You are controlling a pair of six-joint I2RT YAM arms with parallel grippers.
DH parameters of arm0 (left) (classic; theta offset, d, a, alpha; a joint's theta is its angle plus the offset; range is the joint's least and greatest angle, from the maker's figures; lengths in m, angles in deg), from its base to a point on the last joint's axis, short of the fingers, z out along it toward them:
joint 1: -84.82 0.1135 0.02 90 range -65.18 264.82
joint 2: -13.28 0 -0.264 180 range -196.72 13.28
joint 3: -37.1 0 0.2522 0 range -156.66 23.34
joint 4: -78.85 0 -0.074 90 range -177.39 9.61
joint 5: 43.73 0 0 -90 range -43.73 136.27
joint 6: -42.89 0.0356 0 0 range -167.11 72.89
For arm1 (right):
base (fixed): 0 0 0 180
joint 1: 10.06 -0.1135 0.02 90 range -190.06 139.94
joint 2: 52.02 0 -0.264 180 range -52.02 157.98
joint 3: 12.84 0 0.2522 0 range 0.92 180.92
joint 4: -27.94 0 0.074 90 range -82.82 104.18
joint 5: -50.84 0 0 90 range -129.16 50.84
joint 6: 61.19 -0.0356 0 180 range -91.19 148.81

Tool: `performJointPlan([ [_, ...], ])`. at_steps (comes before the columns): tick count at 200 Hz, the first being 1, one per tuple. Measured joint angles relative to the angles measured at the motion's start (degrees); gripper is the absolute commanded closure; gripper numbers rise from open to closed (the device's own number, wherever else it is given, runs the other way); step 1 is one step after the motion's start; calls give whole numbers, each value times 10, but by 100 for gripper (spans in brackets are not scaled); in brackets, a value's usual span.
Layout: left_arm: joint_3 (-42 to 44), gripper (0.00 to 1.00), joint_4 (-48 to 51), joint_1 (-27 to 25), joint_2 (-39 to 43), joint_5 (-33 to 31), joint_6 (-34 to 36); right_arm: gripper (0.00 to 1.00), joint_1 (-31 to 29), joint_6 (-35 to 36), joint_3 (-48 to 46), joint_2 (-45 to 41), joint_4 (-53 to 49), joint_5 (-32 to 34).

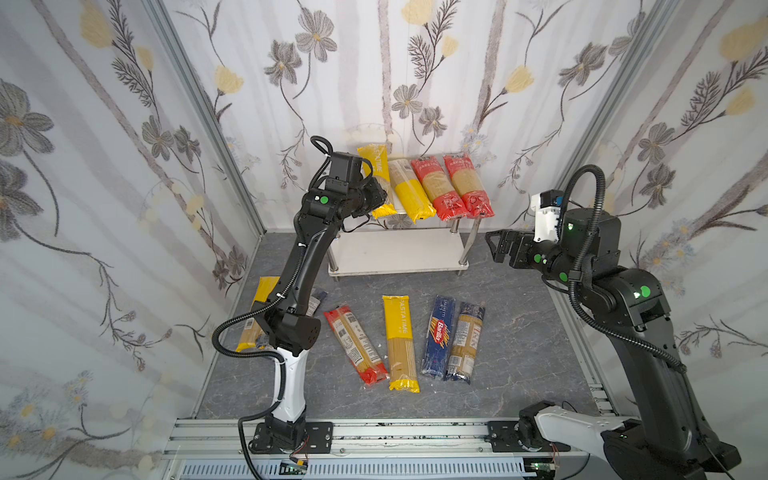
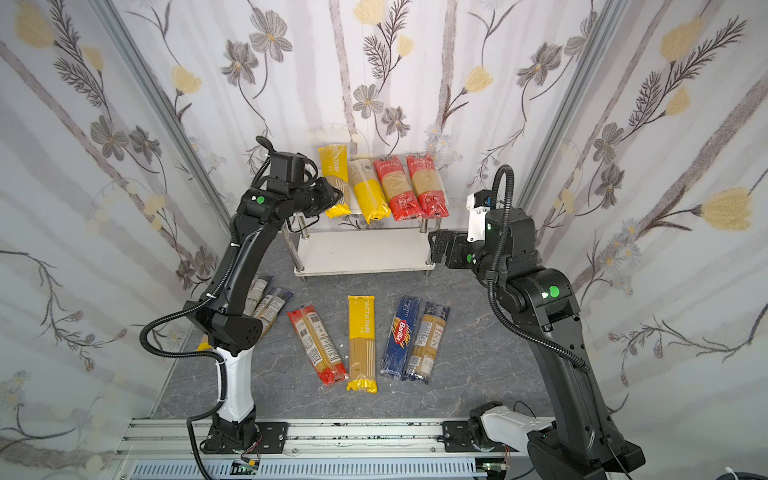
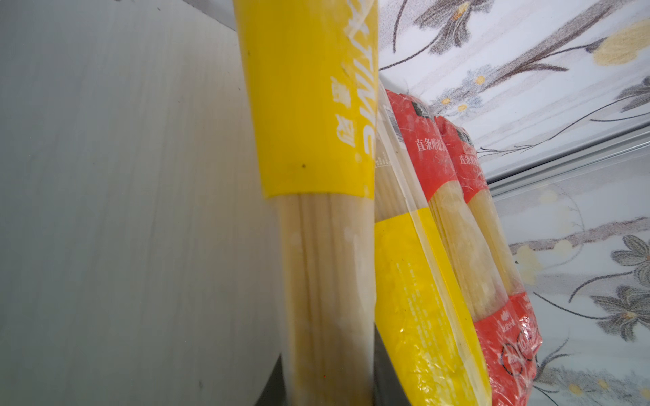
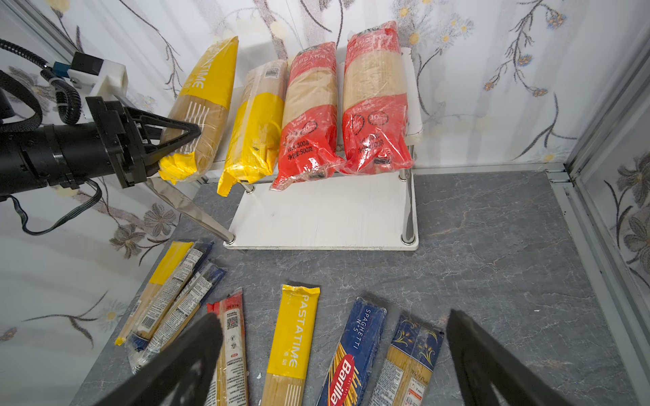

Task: Place and organize the pasta boxes and bags onto the shelf
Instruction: 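Set the PASTATIME bag beside the yellow-banded bag on the top shelf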

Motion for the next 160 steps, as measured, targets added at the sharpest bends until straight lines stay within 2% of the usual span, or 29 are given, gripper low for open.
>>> performJointPlan([
  [26, 5, 61, -11, -5, -2, -2, -2, 0, 0, -9, -9, -11, 1, 0],
  [50, 24, 56, -12, -5, 9, -16, -1, 0, 0, -15, -19, -24, 2, 0],
  [74, 51, 64, -4, -5, 32, -33, 2, 0, 0, -22, -32, -38, 2, 0],
  [90, 63, 65, -3, -6, 43, -43, 2, 0, 0, -25, -37, -45, 2, 0],
  [101, 68, 71, 0, -6, 49, -48, 2, 0, 0, -30, -38, -50, 2, 0],
  [114, 71, 71, 3, -5, 54, -56, 2, 0, 0, -30, -39, -54, 2, 0],
  [130, 75, 65, 5, -5, 58, -61, 2, 0, 0, -35, -40, -61, 2, 0],
  [144, 77, 49, 6, -5, 58, -64, 2, 0, 0, -39, -43, -67, 0, 1],
  [160, 79, 35, 6, -5, 58, -70, 4, 0, 0, -41, -48, -75, 0, 2],
])
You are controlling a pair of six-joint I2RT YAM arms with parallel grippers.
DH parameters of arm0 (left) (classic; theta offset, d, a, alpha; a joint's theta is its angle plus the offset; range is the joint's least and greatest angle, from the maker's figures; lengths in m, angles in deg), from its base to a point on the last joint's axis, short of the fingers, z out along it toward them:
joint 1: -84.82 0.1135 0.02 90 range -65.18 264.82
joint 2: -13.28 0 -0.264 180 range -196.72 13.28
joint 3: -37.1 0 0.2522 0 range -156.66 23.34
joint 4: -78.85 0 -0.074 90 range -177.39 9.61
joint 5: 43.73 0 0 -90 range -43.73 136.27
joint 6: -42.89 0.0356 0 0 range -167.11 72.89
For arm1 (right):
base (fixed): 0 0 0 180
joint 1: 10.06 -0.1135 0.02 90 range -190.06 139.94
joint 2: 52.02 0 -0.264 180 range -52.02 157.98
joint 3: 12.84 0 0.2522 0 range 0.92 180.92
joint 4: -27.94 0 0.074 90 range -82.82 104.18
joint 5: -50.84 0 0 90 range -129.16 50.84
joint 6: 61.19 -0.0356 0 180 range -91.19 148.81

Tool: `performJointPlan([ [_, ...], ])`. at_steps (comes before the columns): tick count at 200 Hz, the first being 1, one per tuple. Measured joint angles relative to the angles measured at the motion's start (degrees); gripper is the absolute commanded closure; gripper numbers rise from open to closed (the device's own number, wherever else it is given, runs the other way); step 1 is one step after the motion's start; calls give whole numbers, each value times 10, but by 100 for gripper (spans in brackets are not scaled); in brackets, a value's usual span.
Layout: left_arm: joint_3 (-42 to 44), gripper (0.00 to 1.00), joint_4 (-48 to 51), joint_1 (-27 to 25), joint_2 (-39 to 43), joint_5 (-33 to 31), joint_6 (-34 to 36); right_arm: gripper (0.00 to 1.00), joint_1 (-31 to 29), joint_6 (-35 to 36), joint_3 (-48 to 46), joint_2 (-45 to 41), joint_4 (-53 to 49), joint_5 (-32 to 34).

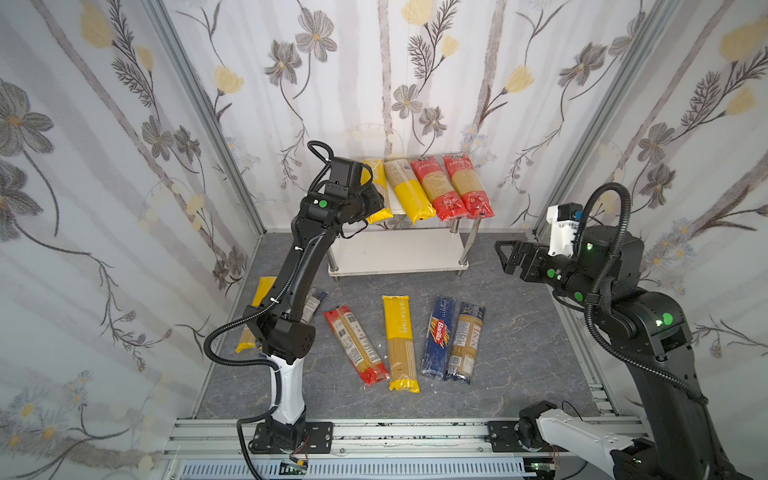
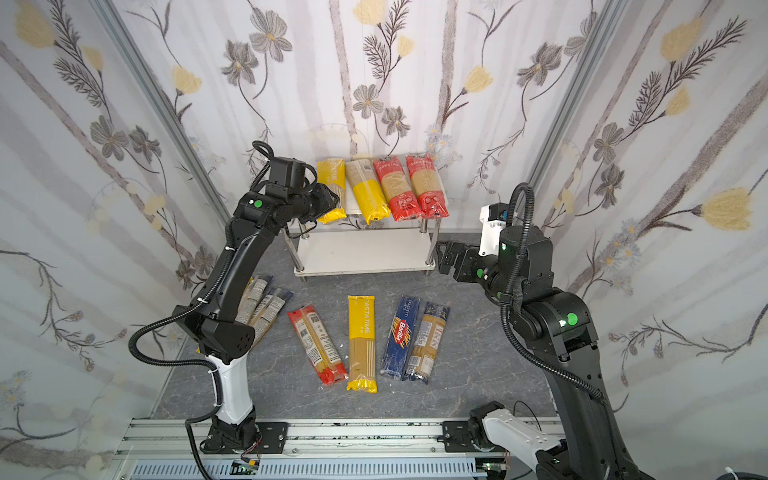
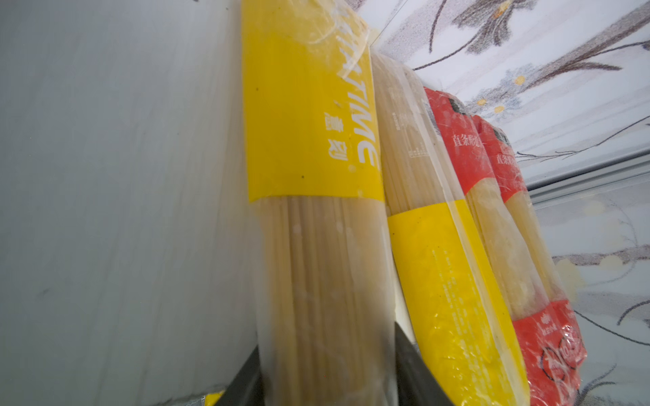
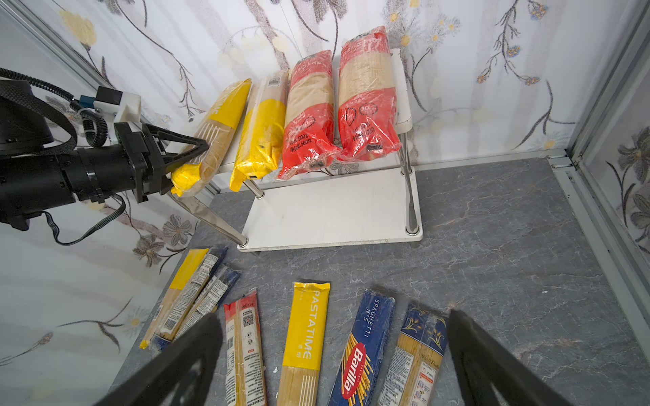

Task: Place and organize the pasta boxes and bags onto the shelf
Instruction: 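Set the PASTATIME bag beside the yellow-banded bag on the top shelf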

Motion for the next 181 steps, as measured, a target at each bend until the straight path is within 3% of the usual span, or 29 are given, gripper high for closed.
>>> performJointPlan([
  [29, 0, 29, -7, 2, 0, -2, 4, 0, 0, -10, -9, -14, -1, 1],
  [123, -7, 61, -39, 7, -27, 19, 9, 0, 0, -33, -25, -38, -13, 24],
  [181, -38, 63, -49, 7, -56, 42, 9, 0, 0, -38, -29, -40, -14, 29],
])
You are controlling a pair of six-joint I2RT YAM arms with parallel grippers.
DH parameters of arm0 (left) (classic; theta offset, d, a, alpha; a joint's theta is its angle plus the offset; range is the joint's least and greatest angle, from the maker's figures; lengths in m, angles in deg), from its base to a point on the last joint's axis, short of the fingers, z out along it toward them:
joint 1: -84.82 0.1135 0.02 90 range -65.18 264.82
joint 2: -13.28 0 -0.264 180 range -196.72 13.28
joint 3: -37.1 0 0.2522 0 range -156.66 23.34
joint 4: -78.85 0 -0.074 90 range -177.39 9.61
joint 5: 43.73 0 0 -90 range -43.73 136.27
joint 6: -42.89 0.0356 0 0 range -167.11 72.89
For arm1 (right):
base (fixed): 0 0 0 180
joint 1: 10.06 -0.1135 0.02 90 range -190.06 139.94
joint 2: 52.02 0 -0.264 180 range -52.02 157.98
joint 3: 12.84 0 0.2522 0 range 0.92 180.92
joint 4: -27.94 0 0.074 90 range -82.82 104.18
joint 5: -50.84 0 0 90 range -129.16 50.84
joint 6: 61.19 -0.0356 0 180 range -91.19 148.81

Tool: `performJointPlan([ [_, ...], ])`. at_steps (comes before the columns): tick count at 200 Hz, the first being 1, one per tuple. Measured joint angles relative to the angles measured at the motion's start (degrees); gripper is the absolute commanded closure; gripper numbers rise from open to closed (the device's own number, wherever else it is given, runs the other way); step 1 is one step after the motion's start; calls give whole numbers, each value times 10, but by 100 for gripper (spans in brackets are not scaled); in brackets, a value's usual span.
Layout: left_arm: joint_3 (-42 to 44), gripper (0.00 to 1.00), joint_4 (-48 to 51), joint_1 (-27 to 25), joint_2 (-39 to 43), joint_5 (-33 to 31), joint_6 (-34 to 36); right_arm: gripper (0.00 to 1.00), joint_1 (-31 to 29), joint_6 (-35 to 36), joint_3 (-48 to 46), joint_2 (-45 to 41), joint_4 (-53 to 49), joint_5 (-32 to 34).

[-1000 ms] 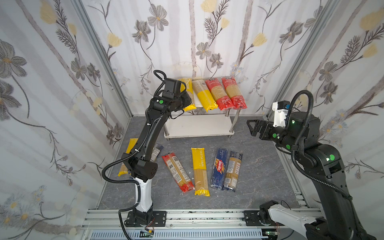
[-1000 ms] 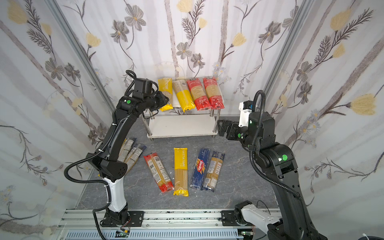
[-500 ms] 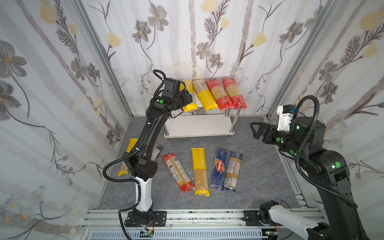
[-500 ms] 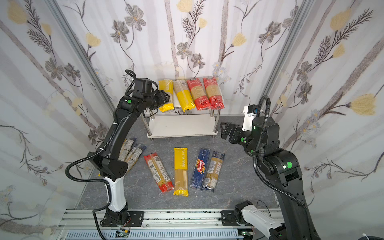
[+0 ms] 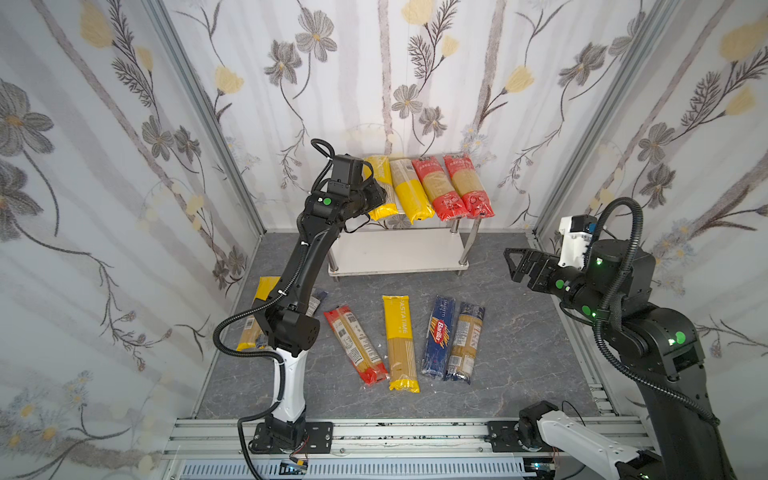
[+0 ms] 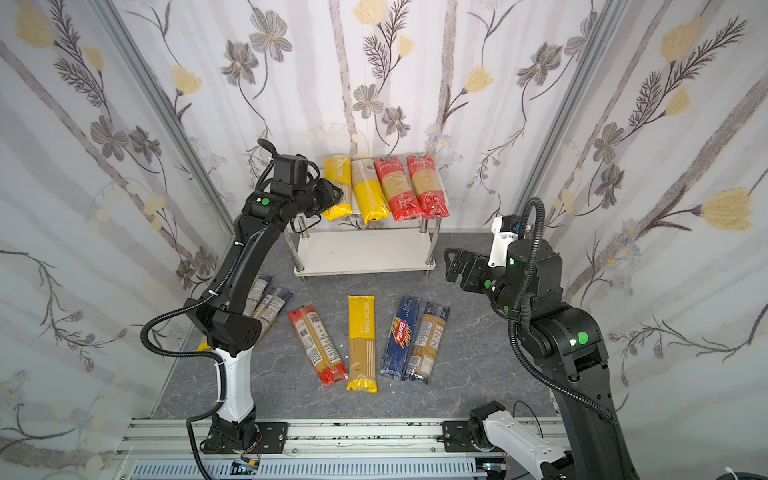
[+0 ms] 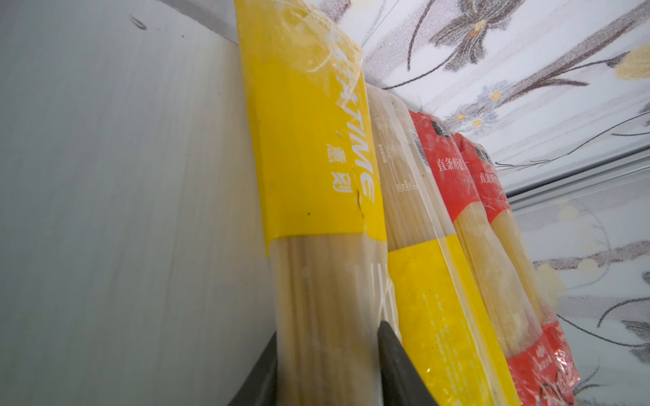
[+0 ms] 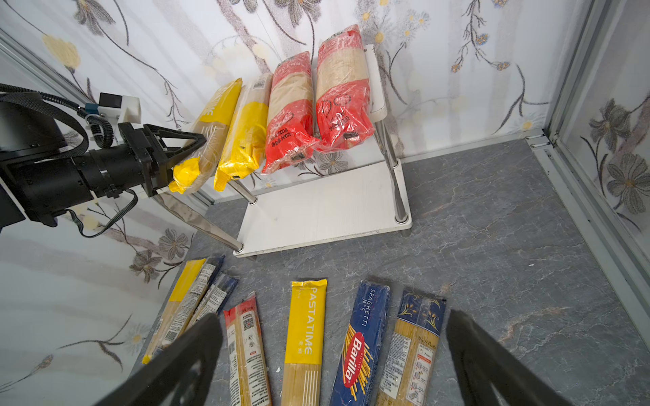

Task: Place and organize the pasta boxes and bags onto the shelf
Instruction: 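Set the PASTATIME bag beside the yellow-banded bag on the top shelf, then open the left gripper and draw it back from the shelf, then lower the left gripper onto the red-and-white spaghetti bag on the floor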

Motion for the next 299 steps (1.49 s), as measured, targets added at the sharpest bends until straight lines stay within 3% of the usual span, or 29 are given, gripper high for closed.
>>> performJointPlan([
  [38, -15, 62, -3, 0, -14, 10, -2, 0, 0, 0, 0, 2, 0, 3],
  [62, -16, 54, -4, 0, -17, 14, -1, 0, 0, 0, 0, 4, 0, 10],
  [88, -16, 27, -12, 0, -14, 21, 11, 0, 0, 0, 0, 9, 0, 11],
  [105, -14, 0, -15, -2, -6, 22, 17, 0, 0, 2, 3, 15, 1, 13],
  [156, -2, 0, 51, 1, 43, -14, 25, 0, 0, 11, 20, 34, 4, 13],
  [186, 45, 0, 65, 1, 98, -27, 27, 0, 0, 18, 23, 43, 6, 2],
  [255, 290, 0, 74, -4, 285, -86, 24, 0, 0, 30, 19, 36, 5, -17],
  [299, 518, 0, 71, -42, 441, -145, -31, 0, -10, 30, -14, 7, 0, -37],
])
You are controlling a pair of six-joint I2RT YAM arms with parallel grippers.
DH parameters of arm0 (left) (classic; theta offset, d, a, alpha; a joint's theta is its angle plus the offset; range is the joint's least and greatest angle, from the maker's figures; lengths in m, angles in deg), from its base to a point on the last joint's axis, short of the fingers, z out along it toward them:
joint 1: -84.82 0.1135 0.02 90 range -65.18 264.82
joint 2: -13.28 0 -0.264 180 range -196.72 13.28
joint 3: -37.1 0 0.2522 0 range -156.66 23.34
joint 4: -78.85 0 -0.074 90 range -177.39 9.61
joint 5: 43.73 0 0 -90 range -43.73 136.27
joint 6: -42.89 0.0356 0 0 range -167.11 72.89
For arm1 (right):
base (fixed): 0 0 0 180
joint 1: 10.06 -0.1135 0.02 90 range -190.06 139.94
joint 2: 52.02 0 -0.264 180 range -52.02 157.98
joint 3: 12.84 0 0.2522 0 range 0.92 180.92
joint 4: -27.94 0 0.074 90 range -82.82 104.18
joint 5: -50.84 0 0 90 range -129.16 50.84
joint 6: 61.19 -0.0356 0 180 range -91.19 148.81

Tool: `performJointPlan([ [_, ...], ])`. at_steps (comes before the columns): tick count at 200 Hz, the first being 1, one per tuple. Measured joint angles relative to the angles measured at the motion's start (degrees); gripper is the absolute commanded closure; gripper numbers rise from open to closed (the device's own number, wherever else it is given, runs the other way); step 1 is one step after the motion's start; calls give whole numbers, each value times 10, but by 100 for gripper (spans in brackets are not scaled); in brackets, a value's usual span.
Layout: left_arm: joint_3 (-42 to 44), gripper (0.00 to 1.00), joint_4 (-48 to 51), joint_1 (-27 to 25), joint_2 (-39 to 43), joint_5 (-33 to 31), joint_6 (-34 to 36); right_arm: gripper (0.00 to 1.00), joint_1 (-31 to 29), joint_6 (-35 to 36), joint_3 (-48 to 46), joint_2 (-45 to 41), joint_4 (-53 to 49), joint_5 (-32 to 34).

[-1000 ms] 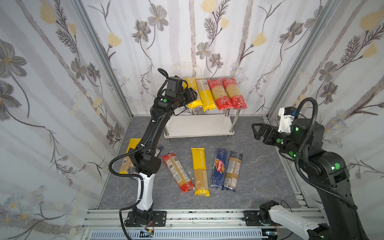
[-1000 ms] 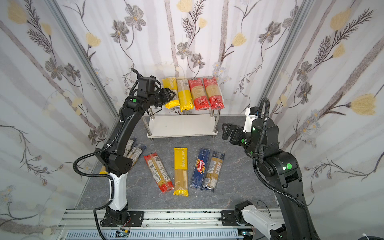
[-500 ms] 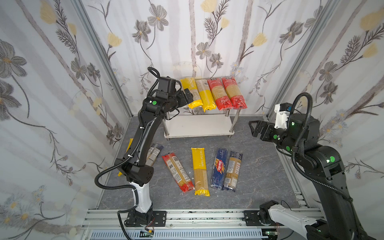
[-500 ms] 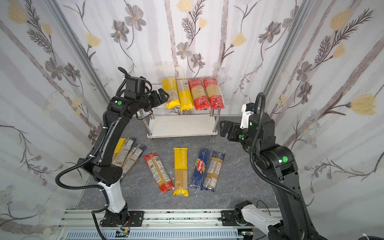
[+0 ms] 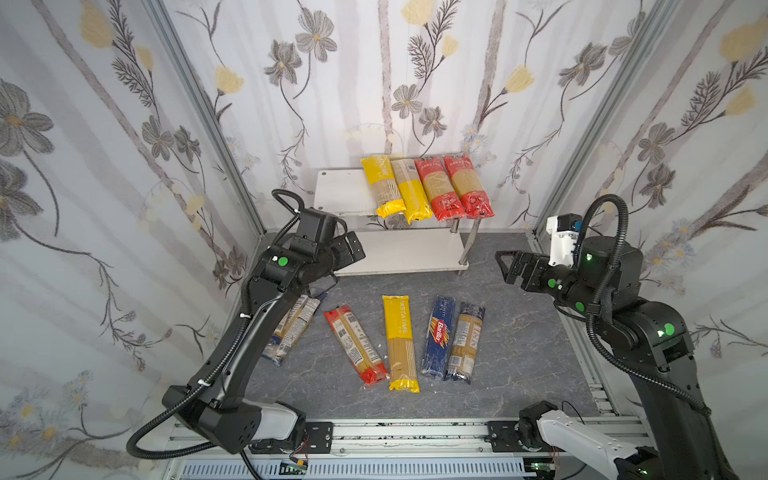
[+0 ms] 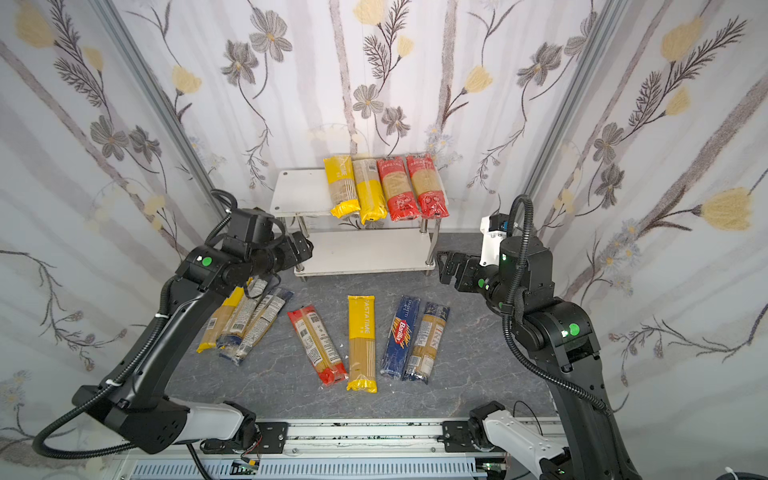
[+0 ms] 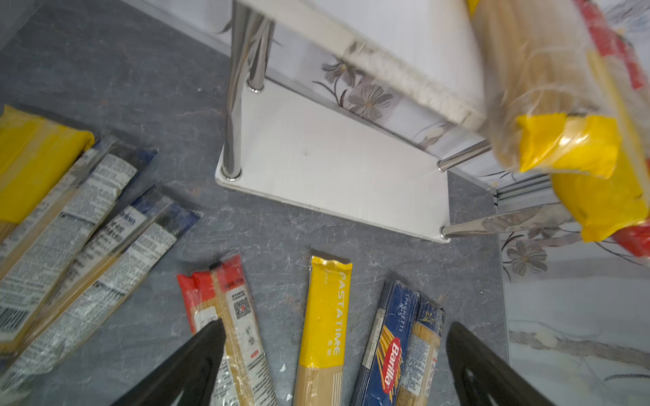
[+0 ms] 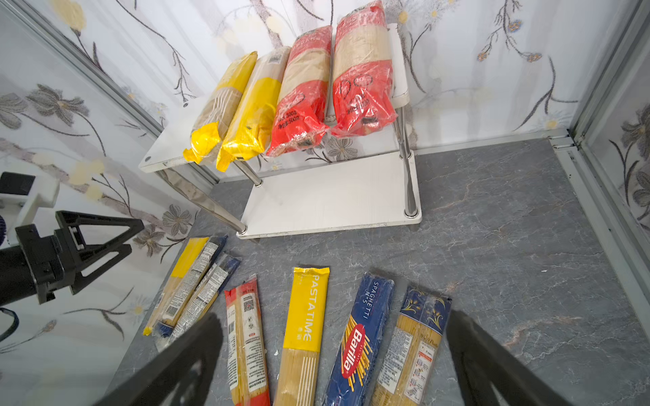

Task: Place and organize the pasta boxes and bags onto the shelf
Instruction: 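Lower the left gripper onto the red-and-white spaghetti bag on the floor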

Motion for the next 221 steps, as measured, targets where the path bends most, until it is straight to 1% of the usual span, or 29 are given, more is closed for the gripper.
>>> performJointPlan([
  [14, 72, 0, 2, -26, 45, -18, -27, 0, -13, 0, -15, -11, -5, -1],
  [43, 207, 0, -3, -116, 114, -61, -105, 0, -60, -15, -58, -43, -20, -1],
  [77, 326, 0, -13, -225, 143, -101, -211, 0, -134, -57, -132, -98, -23, 4],
  [108, 399, 0, -27, -294, 139, -127, -297, 0, -217, -108, -193, -145, -24, 22],
  [126, 430, 0, -41, -311, 133, -133, -330, 0, -250, -133, -216, -164, -24, 37],
  [155, 473, 0, -75, -316, 123, -135, -360, 0, -292, -163, -257, -177, -21, 47],
  [181, 497, 0, -107, -318, 113, -130, -369, 0, -322, -183, -289, -175, -11, 50],
  [221, 525, 0, -157, -315, 100, -120, -374, 0, -368, -202, -319, -144, 24, 50],
])
